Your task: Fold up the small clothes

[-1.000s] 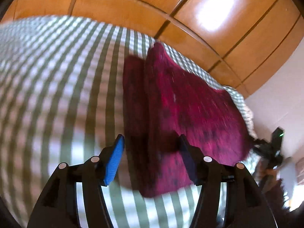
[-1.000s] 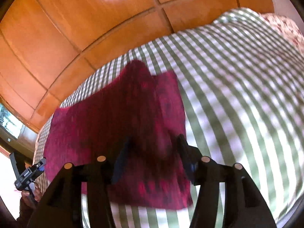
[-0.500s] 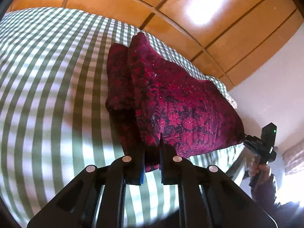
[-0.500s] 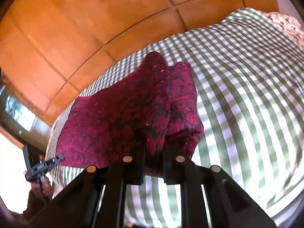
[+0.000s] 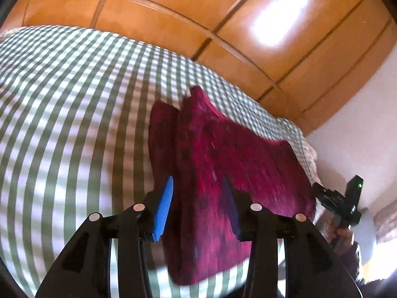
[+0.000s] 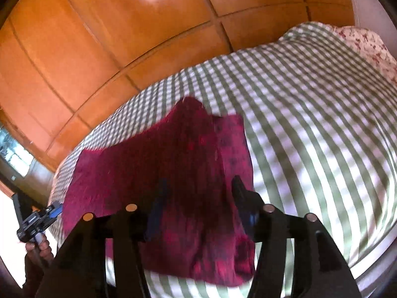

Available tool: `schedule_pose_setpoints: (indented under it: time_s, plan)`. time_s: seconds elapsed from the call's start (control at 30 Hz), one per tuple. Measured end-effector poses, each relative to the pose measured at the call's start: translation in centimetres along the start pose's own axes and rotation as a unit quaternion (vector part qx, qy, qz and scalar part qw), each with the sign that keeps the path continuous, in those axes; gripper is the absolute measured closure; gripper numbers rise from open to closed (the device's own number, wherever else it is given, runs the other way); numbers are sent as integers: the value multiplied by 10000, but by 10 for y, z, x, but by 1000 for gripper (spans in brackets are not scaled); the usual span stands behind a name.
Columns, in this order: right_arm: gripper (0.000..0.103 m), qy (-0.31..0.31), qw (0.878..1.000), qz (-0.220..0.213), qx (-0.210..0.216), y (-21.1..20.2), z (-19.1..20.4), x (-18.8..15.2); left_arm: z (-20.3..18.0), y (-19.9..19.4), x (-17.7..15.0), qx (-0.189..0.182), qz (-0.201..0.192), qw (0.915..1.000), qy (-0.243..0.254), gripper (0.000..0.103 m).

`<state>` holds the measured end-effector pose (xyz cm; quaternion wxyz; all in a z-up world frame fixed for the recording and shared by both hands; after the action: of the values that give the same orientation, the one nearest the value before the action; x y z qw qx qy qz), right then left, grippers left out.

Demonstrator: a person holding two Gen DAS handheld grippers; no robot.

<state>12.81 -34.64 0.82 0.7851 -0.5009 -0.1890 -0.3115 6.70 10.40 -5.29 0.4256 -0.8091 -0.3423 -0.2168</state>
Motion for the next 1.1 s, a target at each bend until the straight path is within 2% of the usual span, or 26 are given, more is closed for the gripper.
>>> schedule_pose_setpoints:
  time_s: [0.1, 0.17, 0.2, 0.23, 0.27, 0.37, 0.47, 0.5, 0.57, 0.6, 0.63, 0.7, 0.73, 0.77, 0.87, 0.9, 1.0, 1.03, 1.1]
  plan:
    - [49, -138, 9997, 141, -133, 30, 2, 10, 2, 31, 15, 162, 128, 9997, -98, 63]
    - [59, -224, 9988, 361, -252, 52, 2, 10, 8, 51, 16, 154, 235, 9995, -172, 65]
    - [74, -222, 9986, 420, -253, 57, 0, 7, 7, 60, 17, 180, 305, 9993, -152, 85]
    - [82, -260, 9984, 387, -308, 58, 0, 7, 6, 63, 17, 291, 288, 9991, -84, 90]
    - [86, -291, 9989, 263, -260, 53, 3, 11, 5, 63, 18, 390, 197, 9990, -28, 90]
    - [87, -281, 9993, -101, -225, 40, 5, 21, 7, 61, 20, 625, 47, 9980, -33, 91]
    - [87, -439, 9974, 157, -556, 64, -1, 14, 12, 76, 13, 1058, 184, 9941, 153, 90]
    - [86, -482, 9958, 313, -707, 78, -4, 7, 12, 79, 11, 1172, 199, 9926, 233, 87]
    - [82, -382, 9961, 287, -746, 81, -9, -1, 4, 74, 12, 1504, 37, 9876, 449, 78]
    - [80, -317, 9964, 228, -756, 78, -11, 0, -1, 67, 14, 1766, -100, 9828, 531, 61]
    - [71, -278, 9966, 175, -759, 75, -11, 1, -5, 62, 17, 1896, -245, 9799, 572, 50]
    - [58, -369, 9951, -16, -920, 64, -8, 5, -18, 49, 21, 1928, -598, 9767, 736, 43]
    - [52, -455, 9935, -153, -1030, 57, -4, 7, -30, 43, 23, 1915, -775, 9741, 920, 42]
    - [52, -533, 9920, -334, -1092, 47, 4, 11, -38, 39, 24, 1931, -895, 9713, 1060, 42]
    - [48, -634, 9934, -585, -757, 29, 26, 10, -63, 35, 23, 1807, -1053, 9678, 1399, 42]
    - [43, -761, 9939, -573, -548, 26, 38, 6, -70, 36, 23, 1778, -1048, 9672, 1481, 42]
    - [40, -1103, 9934, -306, -85, 34, 71, -8, -92, 42, 17, 1673, -1005, 9643, 1789, 40]
    - [38, -1215, 9924, -211, -23, 38, 79, -14, -96, 43, 15, 1663, -1006, 9635, 1844, 31]
    - [37, -1316, 9913, -93, -48, 49, 89, -20, -106, 45, 9, 1608, -1058, 9617, 1951, 29]
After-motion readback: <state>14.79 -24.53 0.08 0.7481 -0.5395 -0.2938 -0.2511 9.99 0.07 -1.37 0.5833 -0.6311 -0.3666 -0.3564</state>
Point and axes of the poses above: each gripper's, at about its wrist camera, not at the fingertips, and y roughly the way its jaws point, z to its left, x to its top, the point moved 3 cm from there along y, roughly the way its jaws point, and after that the axes turned 8 degrees about -z, right-handed, at the moved point
